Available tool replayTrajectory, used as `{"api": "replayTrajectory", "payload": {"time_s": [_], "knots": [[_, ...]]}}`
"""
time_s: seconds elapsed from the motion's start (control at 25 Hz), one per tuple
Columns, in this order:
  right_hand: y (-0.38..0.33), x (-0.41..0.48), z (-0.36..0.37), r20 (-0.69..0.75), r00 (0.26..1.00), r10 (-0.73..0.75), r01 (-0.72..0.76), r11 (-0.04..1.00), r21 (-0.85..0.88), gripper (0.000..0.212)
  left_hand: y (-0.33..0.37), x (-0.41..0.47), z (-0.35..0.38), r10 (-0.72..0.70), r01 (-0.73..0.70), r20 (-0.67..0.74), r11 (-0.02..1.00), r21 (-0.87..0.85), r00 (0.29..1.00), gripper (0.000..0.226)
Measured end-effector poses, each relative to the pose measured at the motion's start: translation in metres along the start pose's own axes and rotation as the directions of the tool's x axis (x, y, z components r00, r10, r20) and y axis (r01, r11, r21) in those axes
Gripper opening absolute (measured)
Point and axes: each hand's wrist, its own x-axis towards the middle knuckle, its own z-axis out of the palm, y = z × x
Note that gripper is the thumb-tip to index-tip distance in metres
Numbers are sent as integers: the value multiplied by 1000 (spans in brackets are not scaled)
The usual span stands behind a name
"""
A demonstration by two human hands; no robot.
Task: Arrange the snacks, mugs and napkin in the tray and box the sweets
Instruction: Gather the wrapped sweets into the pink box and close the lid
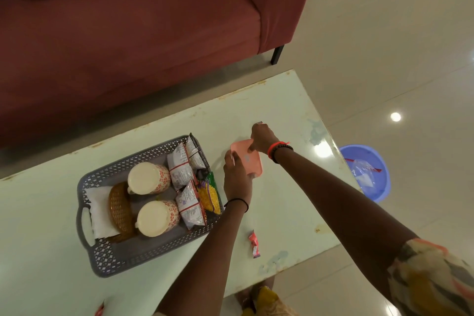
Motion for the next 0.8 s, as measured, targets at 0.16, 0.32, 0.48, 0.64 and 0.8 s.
{"api": "replayTrajectory", "payload": {"time_s": [0.16,0.32,0.48,0.64,0.8], "knots": [[-1,0,1,16,1000,8,-9,999,44,50,3,0,-2,-15,15,10,1000,13,1000,78],[0,-3,-5,22,1000,16,-18,994,104,52,3,-5,-4,2,-2,14,1000,30,1000,79],[-4,-8,-14,102,995,0,-18,985,174,43,-2,-12,-9,-1,-2,-24,993,-117,1000,72],[-7,-17,-23,185,983,-18,-48,938,344,22,-4,-22,-12,-78,35,-154,964,-262,985,51],[-6,-41,-38,224,974,-31,-91,852,515,18,-1,-34,-18,-209,100,-190,881,-463,959,42]]}}
